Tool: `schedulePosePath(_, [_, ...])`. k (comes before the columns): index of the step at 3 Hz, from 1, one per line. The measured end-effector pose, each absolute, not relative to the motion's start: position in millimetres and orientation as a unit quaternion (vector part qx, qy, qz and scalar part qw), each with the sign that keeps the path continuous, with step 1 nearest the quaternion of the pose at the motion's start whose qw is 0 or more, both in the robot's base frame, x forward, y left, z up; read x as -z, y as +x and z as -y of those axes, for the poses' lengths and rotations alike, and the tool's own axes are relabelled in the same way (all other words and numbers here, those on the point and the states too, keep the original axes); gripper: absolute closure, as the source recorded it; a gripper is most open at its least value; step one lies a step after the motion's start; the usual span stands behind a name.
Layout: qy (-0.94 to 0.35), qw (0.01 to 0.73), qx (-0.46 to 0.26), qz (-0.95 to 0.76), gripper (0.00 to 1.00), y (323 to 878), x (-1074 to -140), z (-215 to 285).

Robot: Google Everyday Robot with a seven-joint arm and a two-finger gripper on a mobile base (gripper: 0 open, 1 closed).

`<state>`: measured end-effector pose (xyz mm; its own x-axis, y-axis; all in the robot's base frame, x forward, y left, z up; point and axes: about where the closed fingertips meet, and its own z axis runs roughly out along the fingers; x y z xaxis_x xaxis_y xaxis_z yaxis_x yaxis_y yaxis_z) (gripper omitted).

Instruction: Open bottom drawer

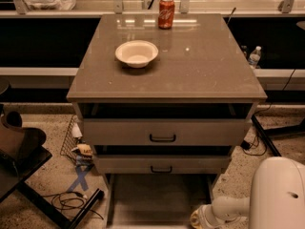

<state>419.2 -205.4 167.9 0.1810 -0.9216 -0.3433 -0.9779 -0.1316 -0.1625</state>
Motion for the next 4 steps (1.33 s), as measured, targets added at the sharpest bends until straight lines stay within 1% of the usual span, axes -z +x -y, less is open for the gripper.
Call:
schedulePosePath(1, [-0.735,0.153,-0.089,-0.654,1.0,388.3,-169.4,215.8])
schedulePosePath(2, [-0.691,0.11,-0.078,-0.71,1.0,349.2,-187.2,253.0])
schedulePosePath(4, [-0.69,0.11,-0.08,-0.711,0.54,347.7,-186.2,252.2])
